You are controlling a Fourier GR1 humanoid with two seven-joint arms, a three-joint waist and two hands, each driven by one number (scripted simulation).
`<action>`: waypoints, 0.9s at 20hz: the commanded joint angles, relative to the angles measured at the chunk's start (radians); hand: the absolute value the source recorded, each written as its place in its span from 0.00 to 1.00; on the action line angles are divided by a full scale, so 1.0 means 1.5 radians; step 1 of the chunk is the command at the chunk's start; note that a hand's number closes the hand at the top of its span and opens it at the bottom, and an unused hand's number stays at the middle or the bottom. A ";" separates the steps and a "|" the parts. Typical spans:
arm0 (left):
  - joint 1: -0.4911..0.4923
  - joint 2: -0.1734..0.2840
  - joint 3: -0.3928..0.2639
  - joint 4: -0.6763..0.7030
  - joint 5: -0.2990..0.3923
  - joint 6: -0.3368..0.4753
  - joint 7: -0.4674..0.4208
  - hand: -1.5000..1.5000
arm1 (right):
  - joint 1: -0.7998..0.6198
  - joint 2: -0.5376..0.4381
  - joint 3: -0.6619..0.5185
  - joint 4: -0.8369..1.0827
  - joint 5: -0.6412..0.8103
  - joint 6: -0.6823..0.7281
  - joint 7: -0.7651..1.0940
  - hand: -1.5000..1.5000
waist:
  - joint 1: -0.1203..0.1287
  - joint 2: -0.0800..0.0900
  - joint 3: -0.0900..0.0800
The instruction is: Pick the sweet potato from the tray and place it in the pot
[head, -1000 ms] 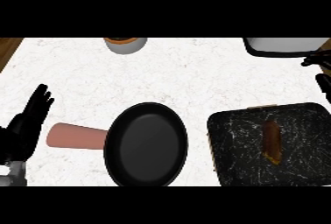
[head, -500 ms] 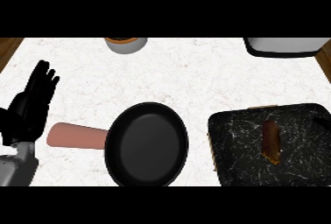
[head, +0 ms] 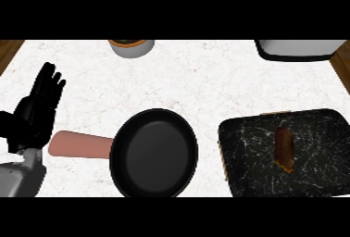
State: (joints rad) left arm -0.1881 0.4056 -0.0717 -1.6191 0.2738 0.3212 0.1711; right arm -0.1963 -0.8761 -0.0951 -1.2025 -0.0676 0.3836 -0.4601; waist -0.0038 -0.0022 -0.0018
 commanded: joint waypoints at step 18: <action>-0.035 -0.032 0.054 0.053 -0.026 -0.047 -0.008 0.50 | 0.050 0.037 0.133 -0.335 0.130 0.155 0.413 0.00 | -0.003 0.001 0.001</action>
State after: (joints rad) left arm -0.1994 0.3715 -0.0229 -1.5946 0.2447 0.2711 0.1702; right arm -0.1905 -0.8523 0.1293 -1.6198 0.1031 0.6011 0.1174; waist -0.0023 -0.0013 -0.0008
